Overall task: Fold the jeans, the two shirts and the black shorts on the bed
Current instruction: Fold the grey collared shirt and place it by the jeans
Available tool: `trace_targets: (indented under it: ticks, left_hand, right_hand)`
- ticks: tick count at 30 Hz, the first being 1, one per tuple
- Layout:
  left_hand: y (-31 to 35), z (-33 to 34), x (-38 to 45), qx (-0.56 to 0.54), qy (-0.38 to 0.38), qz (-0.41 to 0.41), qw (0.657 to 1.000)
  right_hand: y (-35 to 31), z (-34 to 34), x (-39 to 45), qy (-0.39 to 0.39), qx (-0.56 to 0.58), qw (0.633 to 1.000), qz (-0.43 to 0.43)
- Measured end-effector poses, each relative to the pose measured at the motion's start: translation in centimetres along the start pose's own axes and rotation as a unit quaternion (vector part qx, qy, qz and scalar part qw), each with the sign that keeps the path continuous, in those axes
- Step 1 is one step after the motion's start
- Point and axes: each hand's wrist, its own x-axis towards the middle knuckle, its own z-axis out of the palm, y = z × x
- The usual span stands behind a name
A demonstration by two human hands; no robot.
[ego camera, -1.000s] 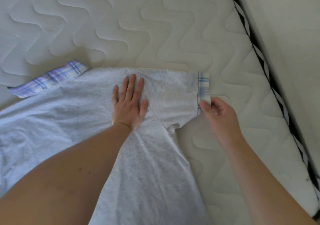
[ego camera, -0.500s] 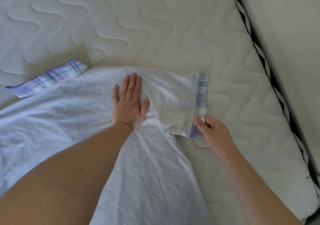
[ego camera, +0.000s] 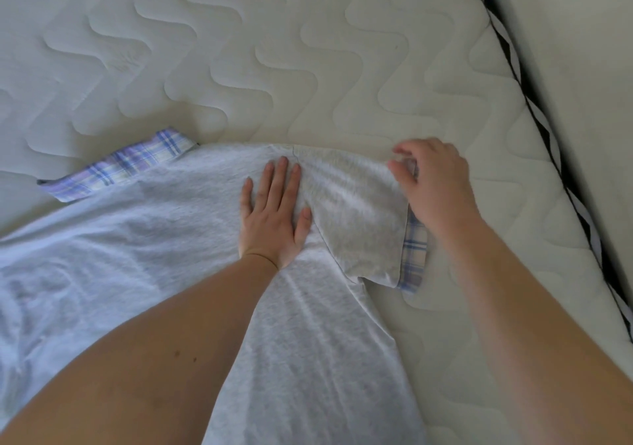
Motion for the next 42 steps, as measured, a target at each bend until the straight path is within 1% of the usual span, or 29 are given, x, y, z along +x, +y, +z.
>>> trace_targets:
  ticks: [2, 3, 5, 7, 9, 11, 13, 14, 16, 18, 21, 24, 26, 28, 31, 34, 36, 38, 40, 42]
  left_hand:
    - [0.0, 0.0, 0.0, -0.002, -0.001, 0.001, 1.000]
    - [0.0, 0.1, 0.1, -0.001, -0.003, 0.001, 1.000]
    - [-0.1, 0.1, 0.1, 0.001, -0.003, 0.000, 1.000]
    - [-0.1, 0.1, 0.1, 0.003, -0.003, 0.001, 1.000]
    - [-0.1, 0.1, 0.1, 0.002, -0.005, 0.000, 1.000]
    - [-0.1, 0.1, 0.0, 0.002, -0.005, -0.001, 1.000]
    - [-0.1, 0.1, 0.1, 0.002, -0.005, -0.001, 1.000]
    - [-0.1, 0.1, 0.1, 0.001, -0.005, -0.001, 1.000]
    - [0.0, 0.1, 0.1, 0.002, -0.004, 0.001, 1.000]
    - [0.0, 0.1, 0.2, 0.003, -0.004, 0.003, 1.000]
    - [0.0, 0.2, 0.2, 0.006, -0.001, 0.002, 1.000]
    - [0.0, 0.2, 0.1, 0.009, -0.003, 0.000, 1.000]
    - [0.1, 0.1, 0.2, 0.008, -0.005, 0.001, 1.000]
    - [0.1, 0.0, 0.2, 0.003, -0.008, 0.000, 1.000]
    - [0.2, -0.1, 0.1, -0.001, -0.003, 0.002, 1.000]
    - [0.2, -0.1, 0.0, -0.002, 0.004, 0.002, 1.000]
    - [0.2, -0.2, -0.1, -0.002, 0.007, 0.001, 1.000]
    - [0.2, -0.2, -0.1, -0.002, 0.009, 0.001, 1.000]
    - [0.3, -0.2, 0.0, -0.004, 0.011, 0.001, 1.000]
    - [0.3, -0.2, -0.1, -0.003, 0.015, -0.001, 1.000]
  right_hand:
    - [-1.1, 0.5, 2.9, -0.091, -0.012, 0.996, -0.015]
    - [-1.6, 0.8, 3.9, -0.125, -0.032, 0.991, -0.025]
    - [-2.5, 1.0, 5.4, -0.174, -0.066, 0.982, -0.037]
    - [-3.0, 0.9, 6.1, -0.217, -0.071, 0.972, -0.057]
    - [-2.9, 0.6, 6.4, -0.239, -0.026, 0.969, -0.055]
    - [-2.3, 0.1, 6.6, -0.235, 0.013, 0.971, -0.034]
    - [-1.6, -0.4, 6.7, -0.237, 0.002, 0.971, -0.021]
    - [-1.1, -0.5, 6.7, -0.229, -0.017, 0.973, -0.016]
    - [-0.1, -0.5, 6.4, -0.177, -0.055, 0.983, -0.003]
    - [0.9, -0.3, 5.5, -0.104, -0.080, 0.991, 0.018]
    - [2.5, 0.1, 3.7, 0.011, -0.098, 0.993, 0.063]
    - [2.1, 0.7, 0.4, 0.116, -0.081, 0.989, 0.037]
    - [0.0, 1.3, -2.9, 0.155, -0.051, 0.986, 0.015]
    - [-2.3, 2.4, -6.7, 0.161, -0.053, 0.985, -0.007]
    - [-4.5, 4.2, -11.6, 0.147, -0.059, 0.985, -0.060]
    - [-5.3, 6.3, -14.4, 0.095, -0.041, 0.988, -0.114]
    - [-5.0, 7.5, -14.9, 0.060, -0.042, 0.992, -0.106]
    - [-4.1, 8.3, -14.8, 0.055, -0.053, 0.994, -0.073]
    - [-3.2, 8.8, -14.7, 0.080, -0.053, 0.995, -0.039]
    - [-2.5, 9.1, -14.7, 0.111, -0.041, 0.992, -0.036]
